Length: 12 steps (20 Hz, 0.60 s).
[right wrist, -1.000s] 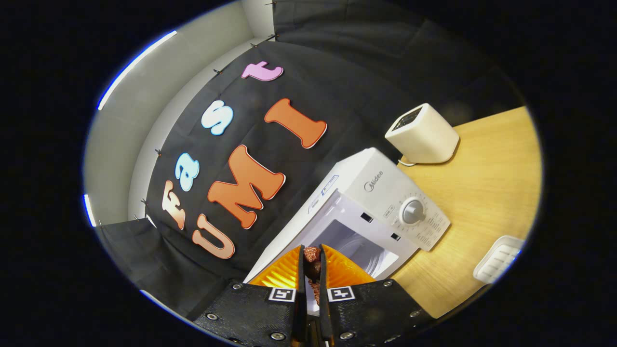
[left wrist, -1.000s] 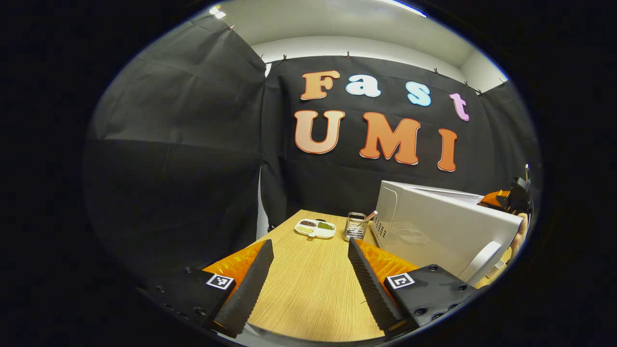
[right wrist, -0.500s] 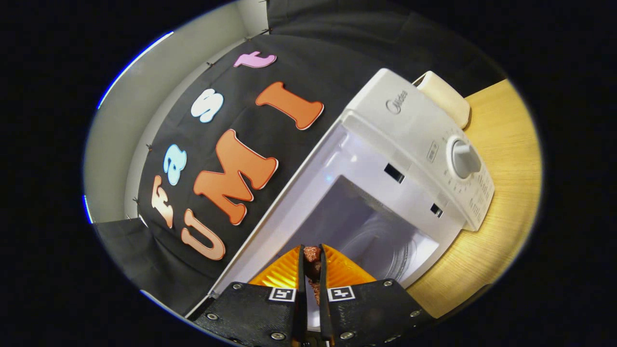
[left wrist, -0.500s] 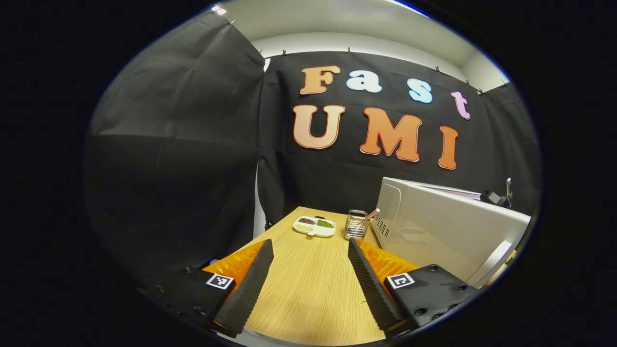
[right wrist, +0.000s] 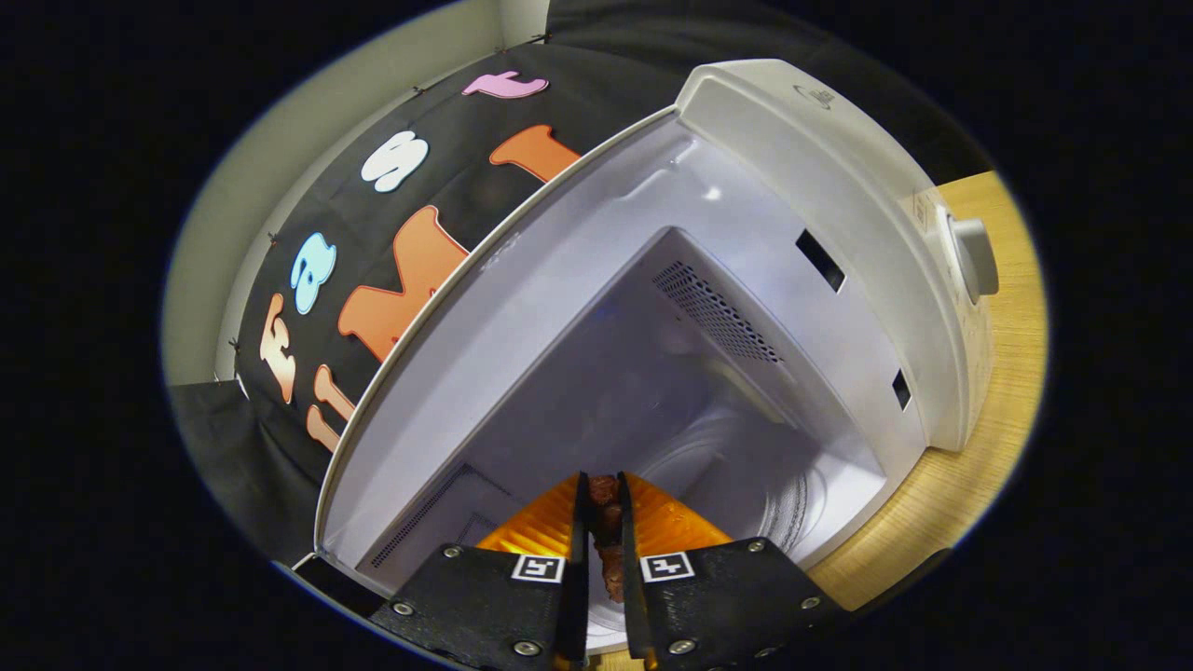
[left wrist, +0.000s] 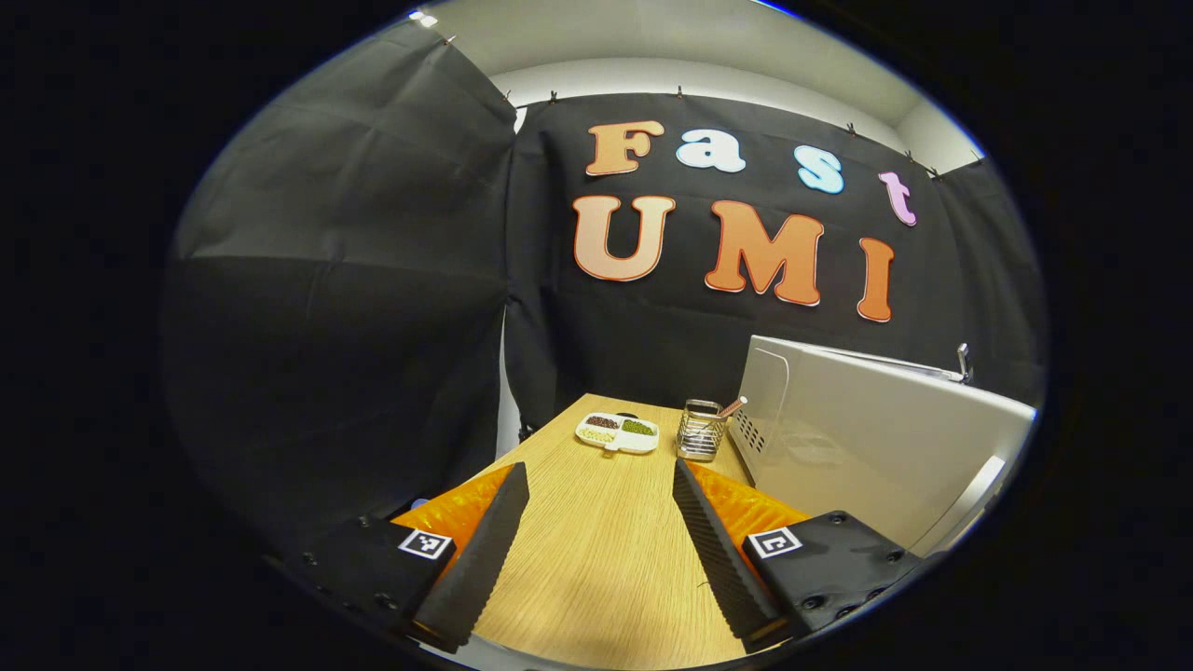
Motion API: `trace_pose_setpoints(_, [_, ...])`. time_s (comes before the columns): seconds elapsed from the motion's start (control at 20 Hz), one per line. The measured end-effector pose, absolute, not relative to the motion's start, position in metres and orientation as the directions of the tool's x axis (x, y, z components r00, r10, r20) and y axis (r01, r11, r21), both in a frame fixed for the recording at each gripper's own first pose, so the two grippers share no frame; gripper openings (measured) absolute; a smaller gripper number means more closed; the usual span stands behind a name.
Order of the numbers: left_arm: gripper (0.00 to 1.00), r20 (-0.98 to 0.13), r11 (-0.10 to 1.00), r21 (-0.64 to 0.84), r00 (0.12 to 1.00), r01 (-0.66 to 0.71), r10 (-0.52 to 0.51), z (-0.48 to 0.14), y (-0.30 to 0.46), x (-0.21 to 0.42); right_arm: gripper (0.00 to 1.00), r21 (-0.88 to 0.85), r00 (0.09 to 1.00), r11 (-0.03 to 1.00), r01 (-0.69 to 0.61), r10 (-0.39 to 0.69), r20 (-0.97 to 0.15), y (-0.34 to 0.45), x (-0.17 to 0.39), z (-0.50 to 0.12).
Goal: Open the microwave oven with the left hand, put the food in, and close the microwave oven.
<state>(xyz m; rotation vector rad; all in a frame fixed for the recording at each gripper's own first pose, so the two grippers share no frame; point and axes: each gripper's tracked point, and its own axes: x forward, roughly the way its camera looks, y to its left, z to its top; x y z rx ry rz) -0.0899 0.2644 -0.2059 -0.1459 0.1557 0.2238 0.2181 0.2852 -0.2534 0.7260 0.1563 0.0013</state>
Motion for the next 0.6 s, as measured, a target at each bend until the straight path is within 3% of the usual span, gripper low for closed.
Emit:
trace_pose_setpoints(0.2, [0.99,-0.175,0.966,-0.127,0.964,-0.224,0.200,-0.206,0.260,-0.089,0.33,0.573,0.978,0.812,0.108,0.016,-0.207,0.270,0.220,-0.273])
trace_pose_setpoints(0.3, [0.99,-0.171,0.968,-0.116,0.964,-0.224,0.202,-0.204,0.258,-0.090,0.48,0.508,0.980,0.855,0.110,-0.007,-0.201,0.261,0.217,-0.274])
trace_pose_setpoints(0.35, [0.99,-0.166,0.969,-0.110,0.965,-0.222,0.202,-0.202,0.257,-0.091,0.64,0.469,0.980,0.877,0.100,-0.004,-0.201,0.260,0.217,-0.273])
trace_pose_setpoints(0.6, [0.99,-0.143,0.973,-0.104,0.971,-0.206,0.190,-0.192,0.246,-0.092,0.92,0.371,0.986,0.928,0.033,0.031,-0.166,0.261,0.202,-0.257])
